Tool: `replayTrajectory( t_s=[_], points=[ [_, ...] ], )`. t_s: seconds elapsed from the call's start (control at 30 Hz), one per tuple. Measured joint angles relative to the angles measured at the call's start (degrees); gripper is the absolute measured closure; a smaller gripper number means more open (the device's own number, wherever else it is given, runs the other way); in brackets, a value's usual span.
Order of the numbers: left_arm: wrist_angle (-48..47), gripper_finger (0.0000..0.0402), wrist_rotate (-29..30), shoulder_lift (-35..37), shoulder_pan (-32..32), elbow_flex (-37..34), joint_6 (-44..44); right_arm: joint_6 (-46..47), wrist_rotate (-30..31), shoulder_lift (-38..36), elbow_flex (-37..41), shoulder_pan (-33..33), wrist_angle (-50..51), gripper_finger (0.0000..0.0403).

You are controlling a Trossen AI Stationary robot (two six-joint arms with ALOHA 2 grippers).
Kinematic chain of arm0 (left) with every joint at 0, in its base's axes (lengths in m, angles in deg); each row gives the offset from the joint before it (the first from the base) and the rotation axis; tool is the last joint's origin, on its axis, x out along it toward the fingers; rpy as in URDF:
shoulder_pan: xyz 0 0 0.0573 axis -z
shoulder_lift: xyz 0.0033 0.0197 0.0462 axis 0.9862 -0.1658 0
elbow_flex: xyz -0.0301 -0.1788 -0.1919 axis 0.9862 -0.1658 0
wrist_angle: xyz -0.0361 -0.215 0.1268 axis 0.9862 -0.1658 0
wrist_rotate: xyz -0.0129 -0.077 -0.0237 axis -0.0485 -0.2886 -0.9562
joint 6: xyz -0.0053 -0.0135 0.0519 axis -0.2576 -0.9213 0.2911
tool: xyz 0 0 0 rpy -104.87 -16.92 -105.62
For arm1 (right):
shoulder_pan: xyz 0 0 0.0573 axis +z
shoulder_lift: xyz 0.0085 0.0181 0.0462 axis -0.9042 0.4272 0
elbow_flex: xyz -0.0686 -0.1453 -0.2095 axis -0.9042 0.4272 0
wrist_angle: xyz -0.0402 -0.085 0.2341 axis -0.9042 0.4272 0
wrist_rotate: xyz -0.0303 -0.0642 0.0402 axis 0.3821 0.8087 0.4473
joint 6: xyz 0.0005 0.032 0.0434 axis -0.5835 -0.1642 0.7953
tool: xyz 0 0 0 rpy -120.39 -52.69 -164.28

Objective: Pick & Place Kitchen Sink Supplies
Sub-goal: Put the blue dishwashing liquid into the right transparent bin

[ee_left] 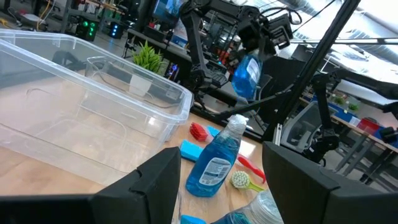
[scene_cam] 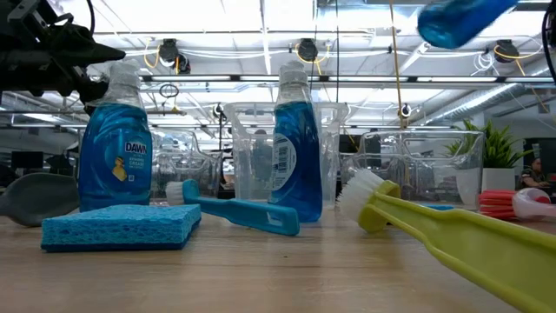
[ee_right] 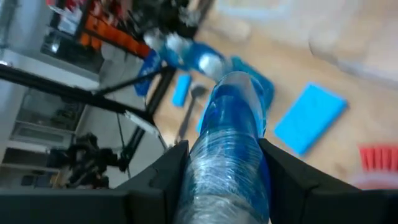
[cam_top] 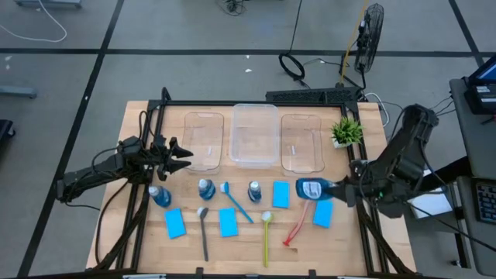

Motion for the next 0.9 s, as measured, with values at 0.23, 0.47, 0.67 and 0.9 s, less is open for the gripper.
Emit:
replayTrajectory(
  t_s=[0.23, 0.47, 0.67, 0.9],
  points=[
    [0.0, 0.0174, 0.0, 0.0, 0.0, 0.0, 0.0, -9.7, 1.5, -0.7, 0.0, -8.3, -0.7, 0.0251],
    [0.0, 0.0174, 0.0, 0.0, 0.0, 0.0, -0.1, -15.5, 0.8, -2.1, 0.0, -16.8, -0.7, 0.0251],
    [0.0, 0.0174, 0.0, 0.0, 0.0, 0.0, -0.3, -17.7, -3.8, -4.1, 0.0, -24.2, -0.7, 0.0249],
    [0.0, 0.0174, 0.0, 0.0, 0.0, 0.0, -0.4, -24.6, -5.1, -6.0, 0.0, -33.3, -0.6, 0.025]
  ],
)
